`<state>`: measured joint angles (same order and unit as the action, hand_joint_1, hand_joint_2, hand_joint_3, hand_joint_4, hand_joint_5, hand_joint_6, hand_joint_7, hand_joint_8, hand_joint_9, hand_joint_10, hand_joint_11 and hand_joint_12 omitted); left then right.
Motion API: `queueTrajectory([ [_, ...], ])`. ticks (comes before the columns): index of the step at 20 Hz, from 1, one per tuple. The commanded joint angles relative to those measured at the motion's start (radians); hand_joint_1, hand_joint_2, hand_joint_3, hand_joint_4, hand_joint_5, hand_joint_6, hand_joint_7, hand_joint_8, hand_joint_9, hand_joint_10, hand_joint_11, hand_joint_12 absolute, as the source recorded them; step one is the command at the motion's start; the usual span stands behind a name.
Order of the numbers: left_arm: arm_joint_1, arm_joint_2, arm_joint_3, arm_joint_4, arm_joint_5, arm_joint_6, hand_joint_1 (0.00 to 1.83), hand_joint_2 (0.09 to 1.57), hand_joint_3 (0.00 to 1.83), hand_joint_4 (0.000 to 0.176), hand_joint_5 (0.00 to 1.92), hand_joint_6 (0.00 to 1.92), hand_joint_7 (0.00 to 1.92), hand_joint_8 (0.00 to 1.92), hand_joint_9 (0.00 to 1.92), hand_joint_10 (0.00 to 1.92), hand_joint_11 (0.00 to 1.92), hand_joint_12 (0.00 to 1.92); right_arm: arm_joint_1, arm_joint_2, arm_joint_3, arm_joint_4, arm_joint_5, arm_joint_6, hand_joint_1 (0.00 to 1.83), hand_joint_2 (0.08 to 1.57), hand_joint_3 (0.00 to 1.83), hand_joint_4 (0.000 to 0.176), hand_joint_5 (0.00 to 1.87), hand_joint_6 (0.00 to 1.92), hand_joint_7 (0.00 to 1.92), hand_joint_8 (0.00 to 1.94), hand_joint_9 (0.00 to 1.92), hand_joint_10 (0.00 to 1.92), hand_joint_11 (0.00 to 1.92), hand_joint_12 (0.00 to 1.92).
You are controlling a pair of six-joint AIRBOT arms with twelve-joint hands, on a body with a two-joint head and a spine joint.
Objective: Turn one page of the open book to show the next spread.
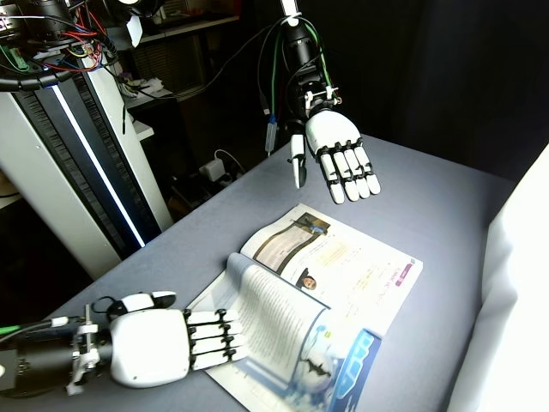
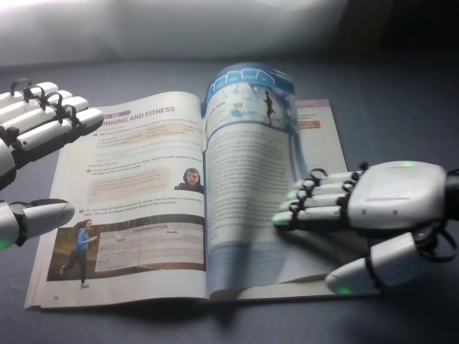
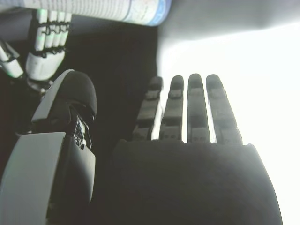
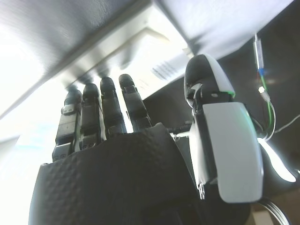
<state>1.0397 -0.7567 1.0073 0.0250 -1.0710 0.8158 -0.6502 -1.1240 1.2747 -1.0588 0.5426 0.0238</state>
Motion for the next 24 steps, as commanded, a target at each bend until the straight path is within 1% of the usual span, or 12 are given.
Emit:
queueTrajectory([
  [1,-0.001,0.006,-0.001,-0.030,-0.126,0.001,0.12,1.42,0.01,0.003,0.00,0.00,0.00,0.00,0.00,0.00,0.00,0.00,0.014,-0.028,0.004,0.039,0.071,-0.007,0.00,1.25,0.00,0.000,0.00,0.00,0.00,0.00,0.00,0.00,0.00,0.00],
  [6,0.046,0.007,-0.006,-0.072,-0.148,0.004,0.53,1.56,0.02,0.000,0.06,0.00,0.00,0.00,0.00,0.00,0.00,0.00,0.061,-0.117,0.057,0.126,0.128,-0.087,0.00,1.24,0.00,0.000,0.00,0.00,0.00,0.00,0.00,0.00,0.00,0.00],
  [9,0.083,0.012,-0.012,-0.106,-0.166,0.008,0.54,1.57,0.02,0.000,0.09,0.01,0.02,0.01,0.00,0.00,0.00,0.00,0.078,-0.157,0.082,0.180,0.170,-0.116,0.00,1.25,0.00,0.000,0.00,0.00,0.00,0.00,0.00,0.00,0.00,0.00],
  [10,0.104,0.014,-0.016,-0.123,-0.180,0.011,0.35,1.57,0.10,0.000,0.01,0.00,0.00,0.00,0.00,0.00,0.00,0.00,0.084,-0.169,0.088,0.207,0.186,-0.137,0.00,1.24,0.00,0.000,0.00,0.00,0.00,0.00,0.00,0.00,0.00,0.00],
  [15,0.131,0.002,-0.013,-0.143,-0.196,0.012,0.36,1.57,0.09,0.000,0.00,0.00,0.00,0.00,0.00,0.00,0.00,0.00,0.125,-0.221,0.109,0.297,0.262,-0.215,0.00,1.24,0.00,0.000,0.00,0.00,0.00,0.00,0.00,0.00,0.00,0.00],
  [16,0.131,-0.003,-0.011,-0.143,-0.195,0.012,0.05,1.57,0.12,0.000,0.00,0.00,0.00,0.00,0.00,0.00,0.00,0.00,0.135,-0.236,0.116,0.309,0.282,-0.219,0.00,1.24,0.00,0.000,0.00,0.00,0.00,0.00,0.00,0.00,0.00,0.00],
  [19,0.131,-0.015,-0.004,-0.140,-0.192,0.010,0.00,1.50,0.00,0.000,0.00,0.00,0.00,0.00,0.00,0.00,0.00,0.00,0.201,-0.274,0.130,0.316,0.336,-0.233,0.00,1.24,0.00,0.000,0.00,0.00,0.00,0.00,0.00,0.00,0.00,0.00],
  [20,0.131,-0.021,0.001,-0.136,-0.191,0.006,0.09,1.42,0.00,0.073,0.04,0.01,0.00,0.00,0.00,0.00,0.00,0.00,0.235,-0.283,0.130,0.303,0.356,-0.237,0.00,1.24,0.00,0.000,0.00,0.00,0.00,0.00,0.00,0.00,0.00,0.00],
  [21,0.130,-0.025,0.005,-0.134,-0.191,0.003,0.02,1.30,0.00,0.011,0.08,0.01,0.07,0.00,0.14,0.01,0.16,0.09,0.258,-0.288,0.128,0.291,0.373,-0.237,0.00,1.24,0.00,0.000,0.00,0.00,0.00,0.00,0.00,0.00,0.00,0.00],
  [22,0.129,-0.028,0.008,-0.132,-0.191,0.002,0.00,1.17,0.00,0.000,0.31,0.04,0.30,0.03,0.37,0.02,0.24,0.46,0.281,-0.289,0.123,0.281,0.384,-0.237,0.00,1.23,0.00,0.000,0.00,0.00,0.00,0.00,0.00,0.00,0.00,0.00],
  [23,0.128,-0.031,0.010,-0.131,-0.191,0.000,0.00,1.14,0.00,0.000,0.38,0.02,0.36,0.01,0.43,0.01,0.19,0.73,0.302,-0.289,0.119,0.275,0.399,-0.237,0.00,1.24,0.00,0.000,0.00,0.00,0.00,0.00,0.00,0.00,0.00,0.00],
  [24,0.128,-0.034,0.011,-0.131,-0.191,0.000,0.00,1.13,0.00,0.000,0.40,0.00,0.38,0.00,0.44,0.00,0.14,0.86,0.316,-0.287,0.117,0.275,0.421,-0.237,0.00,1.22,0.00,0.000,0.00,0.00,0.00,0.00,0.00,0.00,0.00,0.00],
])
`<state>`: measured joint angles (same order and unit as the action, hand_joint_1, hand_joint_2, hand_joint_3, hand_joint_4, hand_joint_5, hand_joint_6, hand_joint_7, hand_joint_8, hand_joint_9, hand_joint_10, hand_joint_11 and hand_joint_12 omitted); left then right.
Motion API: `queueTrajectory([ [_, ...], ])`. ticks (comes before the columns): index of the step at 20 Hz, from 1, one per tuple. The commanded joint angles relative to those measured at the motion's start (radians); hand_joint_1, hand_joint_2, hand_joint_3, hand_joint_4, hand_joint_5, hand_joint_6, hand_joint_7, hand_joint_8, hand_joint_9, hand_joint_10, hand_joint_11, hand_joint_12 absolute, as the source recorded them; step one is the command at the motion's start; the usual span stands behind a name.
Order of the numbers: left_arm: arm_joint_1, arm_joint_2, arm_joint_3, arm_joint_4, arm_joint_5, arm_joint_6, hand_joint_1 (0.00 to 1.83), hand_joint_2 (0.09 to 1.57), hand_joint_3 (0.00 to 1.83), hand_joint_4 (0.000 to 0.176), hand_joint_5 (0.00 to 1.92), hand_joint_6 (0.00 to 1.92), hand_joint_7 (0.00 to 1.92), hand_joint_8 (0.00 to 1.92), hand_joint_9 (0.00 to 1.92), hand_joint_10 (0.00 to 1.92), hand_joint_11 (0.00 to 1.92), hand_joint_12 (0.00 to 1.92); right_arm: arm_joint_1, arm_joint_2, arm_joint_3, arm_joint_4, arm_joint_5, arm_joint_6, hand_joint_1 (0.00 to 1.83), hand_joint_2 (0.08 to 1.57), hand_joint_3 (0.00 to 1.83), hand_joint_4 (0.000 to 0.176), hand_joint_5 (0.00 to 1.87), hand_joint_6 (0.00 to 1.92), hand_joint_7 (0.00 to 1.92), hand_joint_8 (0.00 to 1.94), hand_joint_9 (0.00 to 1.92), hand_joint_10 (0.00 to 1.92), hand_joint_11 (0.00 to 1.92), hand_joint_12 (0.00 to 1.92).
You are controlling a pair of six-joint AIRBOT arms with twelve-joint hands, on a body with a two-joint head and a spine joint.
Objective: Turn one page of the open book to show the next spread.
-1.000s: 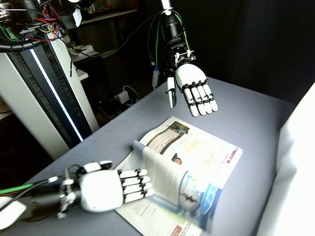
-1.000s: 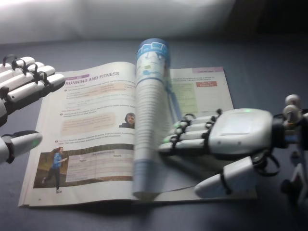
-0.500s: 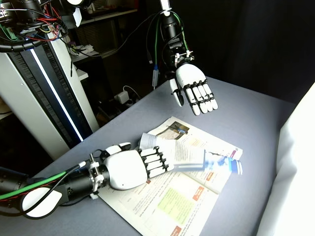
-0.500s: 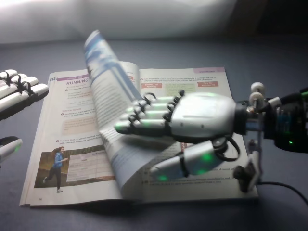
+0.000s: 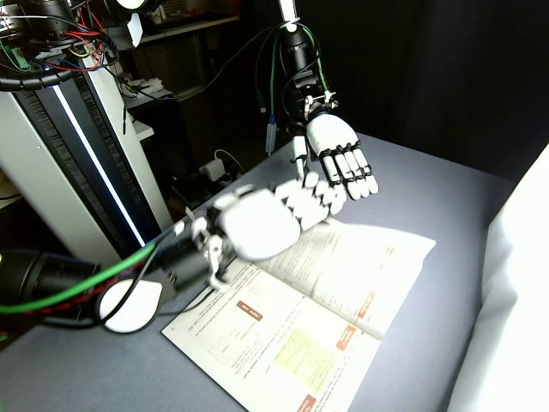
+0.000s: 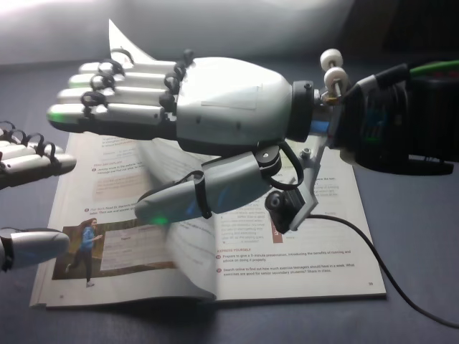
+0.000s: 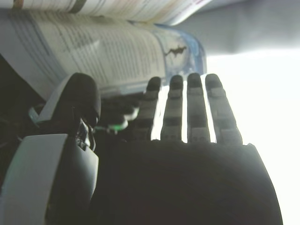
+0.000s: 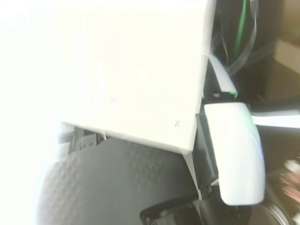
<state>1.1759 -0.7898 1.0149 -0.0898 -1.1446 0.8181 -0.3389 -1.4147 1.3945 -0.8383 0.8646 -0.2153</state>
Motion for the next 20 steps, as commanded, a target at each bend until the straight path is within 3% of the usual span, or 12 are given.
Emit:
queueTrajectory([
  [1,-0.009,-0.002,0.005,-0.015,-0.117,-0.003,0.00,1.12,0.00,0.000,0.40,0.00,0.38,0.00,0.44,0.00,0.12,0.91,0.019,0.010,-0.009,0.055,0.117,0.002,0.00,1.20,0.00,0.000,0.00,0.00,0.00,0.00,0.00,0.00,0.00,0.00],
  [13,-0.014,-0.005,-0.006,-0.021,-0.148,-0.006,0.00,1.12,0.00,0.000,0.40,0.00,0.38,0.00,0.44,0.00,0.12,0.92,0.046,0.247,-0.173,0.033,0.132,-0.010,0.00,1.21,0.00,0.000,0.00,0.00,0.00,0.00,0.00,0.00,0.00,0.00],
  [14,-0.014,-0.005,-0.006,-0.021,-0.150,-0.006,0.38,1.39,0.03,0.047,0.12,0.00,0.08,0.00,0.09,0.00,0.02,0.18,0.038,0.267,-0.181,0.033,0.122,-0.010,0.00,1.18,0.00,0.000,0.00,0.00,0.00,0.00,0.00,0.00,0.00,0.00],
  [15,-0.014,-0.005,-0.007,-0.021,-0.155,-0.006,0.41,1.50,0.04,0.028,0.00,0.00,0.00,0.00,0.00,0.00,0.00,0.01,0.018,0.301,-0.193,0.041,0.109,-0.010,0.00,1.18,0.00,0.000,0.00,0.00,0.00,0.00,0.00,0.00,0.00,0.00],
  [16,-0.014,-0.005,-0.007,-0.022,-0.158,-0.005,0.41,1.50,0.04,0.028,0.00,0.00,0.00,0.00,0.00,0.00,0.00,0.01,0.002,0.323,-0.200,0.048,0.099,-0.010,0.00,1.18,0.00,0.000,0.00,0.00,0.00,0.00,0.00,0.00,0.00,0.00],
  [17,-0.014,-0.005,-0.008,-0.023,-0.163,-0.005,0.48,1.53,0.01,0.000,0.00,0.00,0.00,0.00,0.00,0.00,0.00,0.00,-0.014,0.346,-0.208,0.057,0.090,-0.010,0.00,1.20,0.00,0.000,0.00,0.00,0.00,0.00,0.00,0.00,0.00,0.00],
  [20,-0.012,-0.003,-0.009,-0.026,-0.178,-0.005,0.41,1.57,0.01,0.000,0.04,0.01,0.00,0.00,0.00,0.00,0.00,0.00,-0.097,0.415,-0.230,0.136,0.073,-0.037,0.00,1.20,0.00,0.000,0.00,0.00,0.00,0.00,0.00,0.00,0.00,0.00],
])
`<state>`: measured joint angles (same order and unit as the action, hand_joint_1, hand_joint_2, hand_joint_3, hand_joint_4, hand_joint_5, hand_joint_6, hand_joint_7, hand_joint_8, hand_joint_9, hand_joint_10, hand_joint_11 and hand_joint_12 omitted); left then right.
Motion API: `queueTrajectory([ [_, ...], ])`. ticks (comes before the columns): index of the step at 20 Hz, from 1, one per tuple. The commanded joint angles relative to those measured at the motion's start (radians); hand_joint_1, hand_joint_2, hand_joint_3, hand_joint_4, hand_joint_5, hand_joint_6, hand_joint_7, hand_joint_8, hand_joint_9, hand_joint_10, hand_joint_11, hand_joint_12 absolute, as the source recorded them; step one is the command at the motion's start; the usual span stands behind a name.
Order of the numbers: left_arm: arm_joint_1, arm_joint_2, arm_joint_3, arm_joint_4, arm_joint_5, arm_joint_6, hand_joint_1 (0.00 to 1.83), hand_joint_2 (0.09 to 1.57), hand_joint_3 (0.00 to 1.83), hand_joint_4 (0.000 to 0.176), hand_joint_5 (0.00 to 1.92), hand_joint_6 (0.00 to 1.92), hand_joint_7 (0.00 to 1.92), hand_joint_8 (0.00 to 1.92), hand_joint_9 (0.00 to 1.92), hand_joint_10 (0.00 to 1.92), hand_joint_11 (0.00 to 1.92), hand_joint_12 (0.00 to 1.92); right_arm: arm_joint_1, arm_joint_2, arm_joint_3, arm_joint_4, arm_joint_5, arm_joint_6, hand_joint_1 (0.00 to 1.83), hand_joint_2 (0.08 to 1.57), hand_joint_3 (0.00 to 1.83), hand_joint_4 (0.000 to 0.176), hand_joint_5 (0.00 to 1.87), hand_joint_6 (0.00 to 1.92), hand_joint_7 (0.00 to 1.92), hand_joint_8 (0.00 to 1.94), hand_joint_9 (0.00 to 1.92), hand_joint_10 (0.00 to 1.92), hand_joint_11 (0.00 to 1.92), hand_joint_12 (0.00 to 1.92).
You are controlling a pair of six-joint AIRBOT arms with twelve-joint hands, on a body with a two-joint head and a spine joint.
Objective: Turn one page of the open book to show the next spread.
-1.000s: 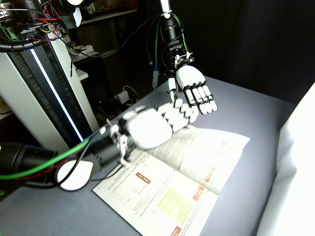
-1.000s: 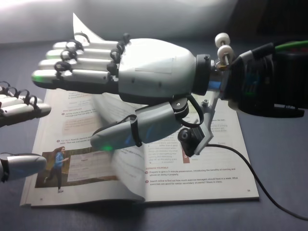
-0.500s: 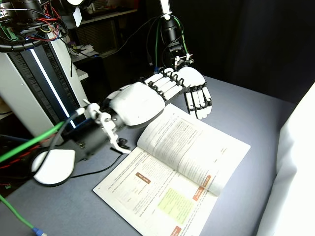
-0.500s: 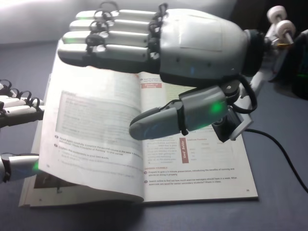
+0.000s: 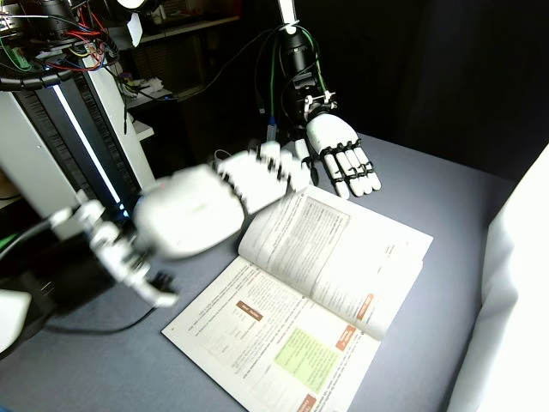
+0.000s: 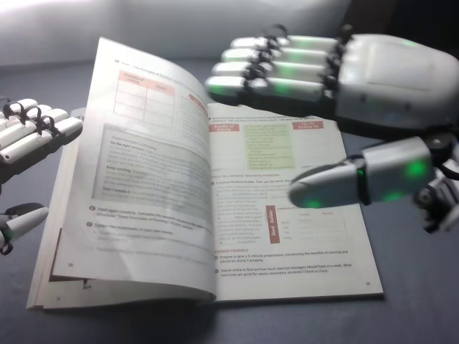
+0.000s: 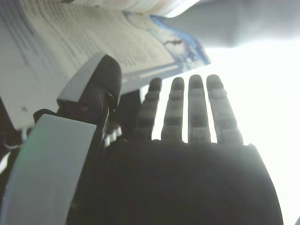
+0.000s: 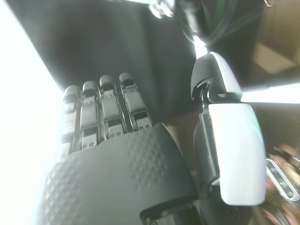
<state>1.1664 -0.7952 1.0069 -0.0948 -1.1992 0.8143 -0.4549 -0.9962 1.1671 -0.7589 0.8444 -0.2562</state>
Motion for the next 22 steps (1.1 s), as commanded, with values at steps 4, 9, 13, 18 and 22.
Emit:
queueTrajectory([
  [4,0.011,0.031,-0.017,-0.033,-0.160,0.009,0.44,1.54,0.00,0.000,0.02,0.00,0.00,0.00,0.00,0.00,0.00,0.00,-0.071,0.077,-0.038,0.156,0.071,-0.050,0.00,1.20,0.00,0.000,0.00,0.00,0.00,0.00,0.00,0.00,0.00,0.00],
  [9,0.044,0.071,-0.043,-0.070,-0.215,0.036,0.34,1.56,0.01,0.008,0.00,0.00,0.00,0.00,0.00,0.00,0.00,0.00,-0.179,0.132,-0.072,0.282,0.064,-0.110,0.00,1.20,0.00,0.000,0.00,0.00,0.00,0.00,0.00,0.00,0.00,0.00],
  [13,0.044,0.063,-0.042,-0.070,-0.244,0.037,0.48,1.53,0.00,0.000,0.00,0.00,0.00,0.00,0.00,0.00,0.00,0.00,-0.249,0.151,-0.086,0.356,0.064,-0.135,0.00,1.24,0.01,0.000,0.00,0.00,0.00,0.00,0.00,0.00,0.00,0.00],
  [18,0.042,0.029,-0.031,-0.074,-0.270,0.036,0.31,1.52,0.00,0.000,0.00,0.00,0.00,0.00,0.00,0.00,0.00,0.00,-0.303,0.169,-0.102,0.441,0.081,-0.185,0.00,1.26,0.02,0.000,0.00,0.00,0.00,0.00,0.00,0.00,0.00,0.00],
  [22,0.022,-0.002,-0.013,-0.063,-0.263,0.018,0.09,1.49,0.00,0.000,0.00,0.00,0.00,0.00,0.00,0.00,0.00,0.00,-0.320,0.170,-0.103,0.472,0.090,-0.197,0.00,1.27,0.02,0.000,0.00,0.00,0.00,0.00,0.00,0.00,0.00,0.00],
])
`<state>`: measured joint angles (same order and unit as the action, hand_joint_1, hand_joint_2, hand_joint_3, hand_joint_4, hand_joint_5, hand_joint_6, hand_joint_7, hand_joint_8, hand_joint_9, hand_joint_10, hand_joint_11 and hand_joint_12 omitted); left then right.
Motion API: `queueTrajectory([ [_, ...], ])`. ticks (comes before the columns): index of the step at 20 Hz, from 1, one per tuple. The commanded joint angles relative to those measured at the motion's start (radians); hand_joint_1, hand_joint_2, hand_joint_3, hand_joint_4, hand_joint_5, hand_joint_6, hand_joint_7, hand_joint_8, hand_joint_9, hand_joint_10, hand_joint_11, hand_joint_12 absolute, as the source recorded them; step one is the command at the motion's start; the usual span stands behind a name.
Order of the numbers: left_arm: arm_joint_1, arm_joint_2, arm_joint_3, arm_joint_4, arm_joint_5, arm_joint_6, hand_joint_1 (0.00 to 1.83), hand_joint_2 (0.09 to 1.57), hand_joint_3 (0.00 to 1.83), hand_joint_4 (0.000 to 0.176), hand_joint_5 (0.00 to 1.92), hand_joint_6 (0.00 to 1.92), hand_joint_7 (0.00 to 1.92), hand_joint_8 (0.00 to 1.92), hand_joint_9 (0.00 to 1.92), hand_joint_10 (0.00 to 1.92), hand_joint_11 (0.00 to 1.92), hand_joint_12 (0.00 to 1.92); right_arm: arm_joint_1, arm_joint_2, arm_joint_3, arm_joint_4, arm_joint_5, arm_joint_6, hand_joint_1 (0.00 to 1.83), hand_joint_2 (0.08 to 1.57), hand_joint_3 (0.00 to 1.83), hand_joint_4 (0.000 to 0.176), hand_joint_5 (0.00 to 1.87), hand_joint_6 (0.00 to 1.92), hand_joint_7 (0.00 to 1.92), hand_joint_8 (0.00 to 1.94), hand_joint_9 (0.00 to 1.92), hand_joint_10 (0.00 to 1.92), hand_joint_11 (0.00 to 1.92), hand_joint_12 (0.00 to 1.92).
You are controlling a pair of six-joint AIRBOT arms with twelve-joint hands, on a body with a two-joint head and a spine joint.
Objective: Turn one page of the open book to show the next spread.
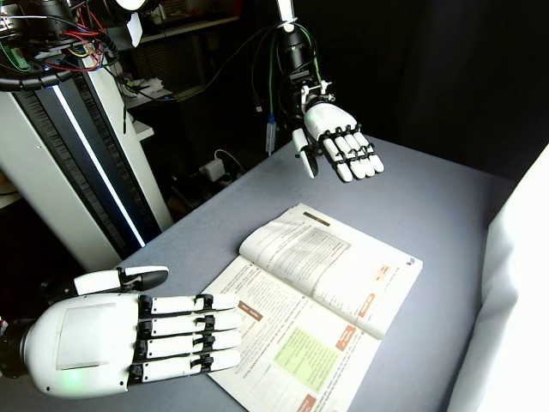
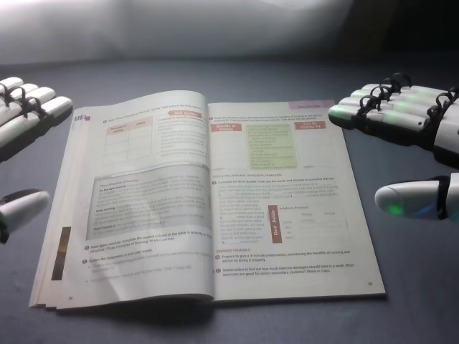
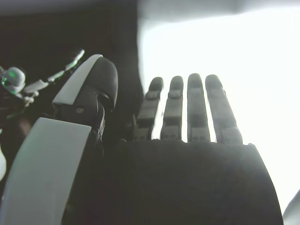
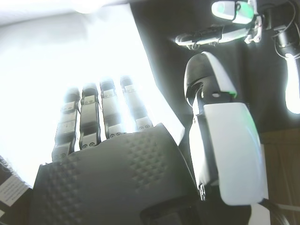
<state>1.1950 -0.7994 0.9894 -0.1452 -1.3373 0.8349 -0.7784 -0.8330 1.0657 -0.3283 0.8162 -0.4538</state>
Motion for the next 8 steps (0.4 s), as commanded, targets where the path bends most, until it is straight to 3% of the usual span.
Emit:
queueTrajectory([
  [1,-0.013,-0.006,0.010,-0.006,-0.120,-0.010,0.18,1.47,0.00,0.000,0.00,0.00,0.00,0.00,0.00,0.00,0.00,0.00,0.000,0.006,-0.002,0.047,0.119,-0.002,0.00,1.28,0.03,0.000,0.00,0.00,0.00,0.00,0.00,0.00,0.00,0.00],
  [8,-0.108,-0.066,0.056,0.053,-0.059,-0.043,0.16,1.47,0.00,0.000,0.00,0.00,0.00,0.00,0.00,0.00,0.00,0.00,-0.033,0.029,-0.015,0.093,0.150,-0.017,0.00,1.29,0.03,0.000,0.00,0.00,0.00,0.00,0.00,0.00,0.00,0.00],
])
